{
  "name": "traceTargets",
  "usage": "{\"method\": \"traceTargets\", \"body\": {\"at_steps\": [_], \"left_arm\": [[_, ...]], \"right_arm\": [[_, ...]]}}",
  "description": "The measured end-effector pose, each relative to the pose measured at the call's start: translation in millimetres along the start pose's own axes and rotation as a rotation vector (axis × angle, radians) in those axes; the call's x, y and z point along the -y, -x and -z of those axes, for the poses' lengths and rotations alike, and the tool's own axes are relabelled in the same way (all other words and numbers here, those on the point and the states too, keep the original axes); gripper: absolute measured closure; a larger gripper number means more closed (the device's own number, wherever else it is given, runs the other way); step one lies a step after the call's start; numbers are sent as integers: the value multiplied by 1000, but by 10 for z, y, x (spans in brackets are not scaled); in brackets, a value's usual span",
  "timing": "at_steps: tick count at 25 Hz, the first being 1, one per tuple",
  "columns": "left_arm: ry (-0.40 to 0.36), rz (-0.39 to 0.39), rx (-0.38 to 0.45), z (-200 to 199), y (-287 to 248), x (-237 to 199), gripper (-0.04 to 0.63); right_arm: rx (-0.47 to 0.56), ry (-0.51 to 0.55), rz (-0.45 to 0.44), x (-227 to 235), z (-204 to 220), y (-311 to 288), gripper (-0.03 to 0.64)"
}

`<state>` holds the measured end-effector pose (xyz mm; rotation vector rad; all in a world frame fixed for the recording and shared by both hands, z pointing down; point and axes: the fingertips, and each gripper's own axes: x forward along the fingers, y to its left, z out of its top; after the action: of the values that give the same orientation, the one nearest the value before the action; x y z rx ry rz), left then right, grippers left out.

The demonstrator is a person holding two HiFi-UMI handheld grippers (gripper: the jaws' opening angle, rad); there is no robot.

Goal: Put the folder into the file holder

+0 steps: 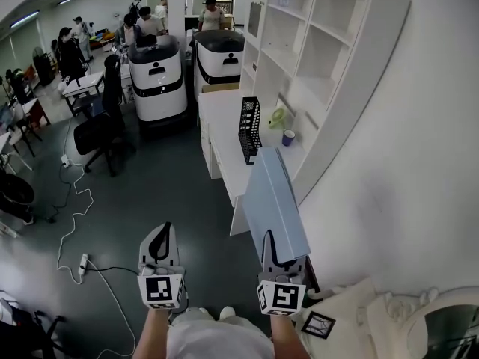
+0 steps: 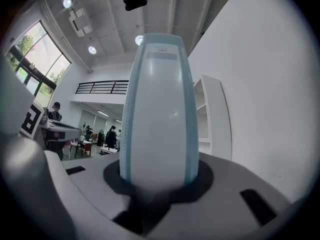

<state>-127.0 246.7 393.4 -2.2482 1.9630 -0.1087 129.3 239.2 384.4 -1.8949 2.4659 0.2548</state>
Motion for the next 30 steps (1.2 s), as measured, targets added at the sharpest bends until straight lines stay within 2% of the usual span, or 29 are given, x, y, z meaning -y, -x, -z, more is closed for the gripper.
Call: {"method": "traceTargets", "body": {"at_steps": [8,13,20,30], "left_arm": [[7,-65,-27,116,-384,19,604],[10,-93,-47,265,-803,-56,604],[47,-82,-29,431,-1613,-320,604],[70,-18,-1,480,-2975,-797,604]], "right_arm": [[-18,-16,-22,284,220,-429,489],[-19,-22,-31,369,334,-895,489],[-9,13,-22,433,419,-1753,489],[-29,-10,69,653,573,-3130,489]]}}
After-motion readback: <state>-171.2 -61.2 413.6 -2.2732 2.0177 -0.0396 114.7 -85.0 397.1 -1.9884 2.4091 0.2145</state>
